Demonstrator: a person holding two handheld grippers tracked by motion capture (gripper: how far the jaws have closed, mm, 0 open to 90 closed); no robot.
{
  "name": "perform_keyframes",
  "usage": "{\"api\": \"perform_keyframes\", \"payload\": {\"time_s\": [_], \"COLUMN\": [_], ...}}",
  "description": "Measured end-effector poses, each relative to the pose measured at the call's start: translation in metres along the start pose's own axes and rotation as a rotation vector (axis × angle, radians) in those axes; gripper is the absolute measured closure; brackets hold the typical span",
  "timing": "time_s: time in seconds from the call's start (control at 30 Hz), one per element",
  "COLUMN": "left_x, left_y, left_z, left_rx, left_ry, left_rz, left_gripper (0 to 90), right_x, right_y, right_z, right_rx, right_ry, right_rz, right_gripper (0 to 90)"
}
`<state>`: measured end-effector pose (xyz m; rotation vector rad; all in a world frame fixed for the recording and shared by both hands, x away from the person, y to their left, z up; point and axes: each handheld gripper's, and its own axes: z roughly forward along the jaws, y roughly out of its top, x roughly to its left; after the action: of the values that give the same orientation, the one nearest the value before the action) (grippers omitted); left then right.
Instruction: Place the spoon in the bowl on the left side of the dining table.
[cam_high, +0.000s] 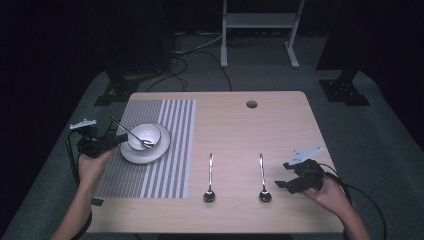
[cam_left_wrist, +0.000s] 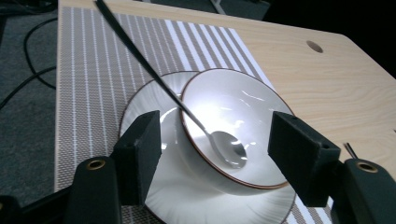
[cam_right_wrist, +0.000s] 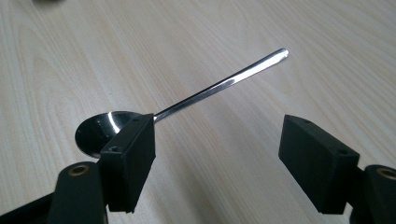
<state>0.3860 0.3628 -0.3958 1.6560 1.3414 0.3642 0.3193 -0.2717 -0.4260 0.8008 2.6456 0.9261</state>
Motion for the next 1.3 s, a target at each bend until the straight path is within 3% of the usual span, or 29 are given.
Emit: {"api": "perform_keyframes", "payload": {"time_s": [0.7,1.1,1.3], "left_x": [-0.040,-0.057,-0.065], "left_y": [0.002,0.004,0.004], "left_z": [0.010,0.018,0.023], "left_rx": [0.033,0.047,0.061], "left_ry": [-0.081,-0.122,-0.134], "left_rz": [0.099,0.114,0.141], "left_gripper": [24.7,19.7,18.8], "right_x": [0.001,0.001,0.001], "right_y": [-0.001,-0.002,-0.002], "right_z": [0.001,0.000,0.000], "right_rx": [-0.005,-0.007,-0.007], "right_ry": [0.002,0.001,0.001], "right_rz": [0.001,0.003,0.004], "right_gripper": [25.6,25.6,25.6]}}
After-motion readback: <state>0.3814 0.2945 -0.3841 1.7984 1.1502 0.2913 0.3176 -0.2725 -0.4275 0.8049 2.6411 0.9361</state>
